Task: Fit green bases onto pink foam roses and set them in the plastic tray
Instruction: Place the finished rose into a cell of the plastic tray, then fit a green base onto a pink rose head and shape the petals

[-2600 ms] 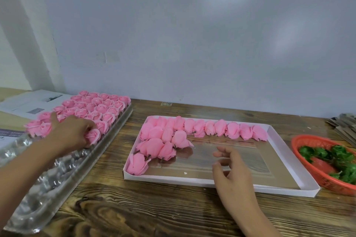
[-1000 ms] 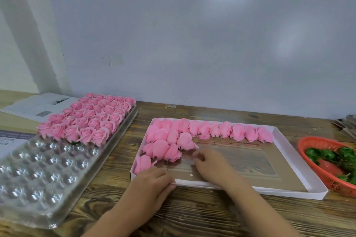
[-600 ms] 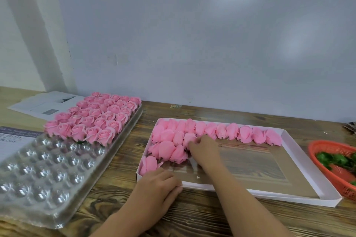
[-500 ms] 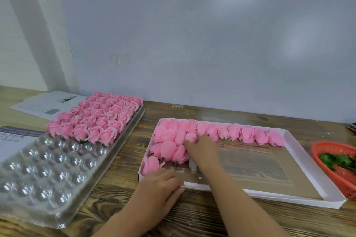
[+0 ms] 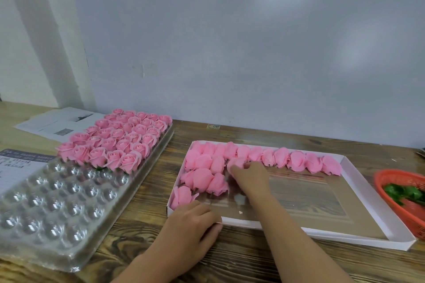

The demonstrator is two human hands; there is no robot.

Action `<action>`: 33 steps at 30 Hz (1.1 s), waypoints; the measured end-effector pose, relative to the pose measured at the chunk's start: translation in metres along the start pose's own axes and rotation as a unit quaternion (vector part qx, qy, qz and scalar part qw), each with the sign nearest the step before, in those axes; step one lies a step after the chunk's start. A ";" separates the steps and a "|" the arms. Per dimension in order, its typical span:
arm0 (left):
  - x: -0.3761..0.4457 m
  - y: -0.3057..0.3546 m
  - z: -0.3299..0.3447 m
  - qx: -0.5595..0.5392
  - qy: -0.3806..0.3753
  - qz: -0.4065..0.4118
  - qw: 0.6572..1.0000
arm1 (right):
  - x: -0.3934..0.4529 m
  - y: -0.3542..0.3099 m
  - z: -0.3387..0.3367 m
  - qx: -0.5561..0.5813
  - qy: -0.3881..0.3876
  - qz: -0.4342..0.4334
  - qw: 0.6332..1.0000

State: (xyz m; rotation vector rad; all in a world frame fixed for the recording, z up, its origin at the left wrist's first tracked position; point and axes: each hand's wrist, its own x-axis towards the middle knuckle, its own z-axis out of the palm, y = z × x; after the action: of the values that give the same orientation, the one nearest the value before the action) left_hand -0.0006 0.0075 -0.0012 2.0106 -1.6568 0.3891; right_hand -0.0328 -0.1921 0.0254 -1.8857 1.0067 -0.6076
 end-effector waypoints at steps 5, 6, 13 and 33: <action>0.002 0.007 -0.004 -0.062 0.044 -0.068 0.995 | -0.017 0.012 -0.050 0.245 -0.096 0.026 0.964; 0.004 0.009 -0.006 -0.087 0.048 -0.102 0.990 | -0.023 0.015 -0.061 0.288 -0.129 0.030 0.948; 0.059 0.045 -0.009 -0.428 -0.162 -0.246 0.855 | -0.063 0.035 -0.095 0.448 -0.269 0.025 0.852; 0.085 0.075 0.012 -0.613 0.023 -0.198 0.765 | -0.075 0.033 -0.090 0.477 -0.329 0.026 0.815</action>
State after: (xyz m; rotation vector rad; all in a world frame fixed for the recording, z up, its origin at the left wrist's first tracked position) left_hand -0.0561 -0.0797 0.0477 1.1823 -0.8988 -0.6637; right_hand -0.1530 -0.1810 0.0394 -1.0021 0.1849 -0.2749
